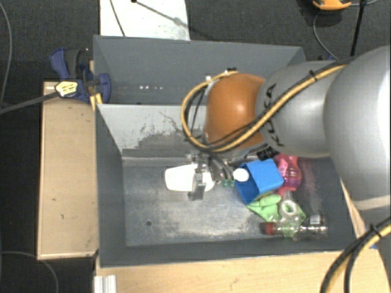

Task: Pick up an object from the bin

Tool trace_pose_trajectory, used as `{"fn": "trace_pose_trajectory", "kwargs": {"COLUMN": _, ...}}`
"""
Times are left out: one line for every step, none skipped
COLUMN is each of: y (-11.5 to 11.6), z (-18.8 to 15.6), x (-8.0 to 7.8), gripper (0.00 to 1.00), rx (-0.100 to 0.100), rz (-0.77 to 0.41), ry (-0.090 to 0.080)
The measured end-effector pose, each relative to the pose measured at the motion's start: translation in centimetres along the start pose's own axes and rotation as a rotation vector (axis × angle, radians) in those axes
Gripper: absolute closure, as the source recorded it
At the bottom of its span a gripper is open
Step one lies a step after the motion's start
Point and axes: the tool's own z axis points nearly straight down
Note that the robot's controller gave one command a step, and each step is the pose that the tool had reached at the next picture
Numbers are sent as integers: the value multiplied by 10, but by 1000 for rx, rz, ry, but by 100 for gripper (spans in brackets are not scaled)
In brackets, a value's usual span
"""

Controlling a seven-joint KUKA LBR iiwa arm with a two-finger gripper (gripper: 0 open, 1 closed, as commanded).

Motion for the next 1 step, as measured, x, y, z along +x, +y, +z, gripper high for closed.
{"fn": "trace_pose_trajectory", "kwargs": {"y": 0, "z": -7, "x": 0, "gripper": 100, "rx": 0, "rz": 1, "ry": -2}}
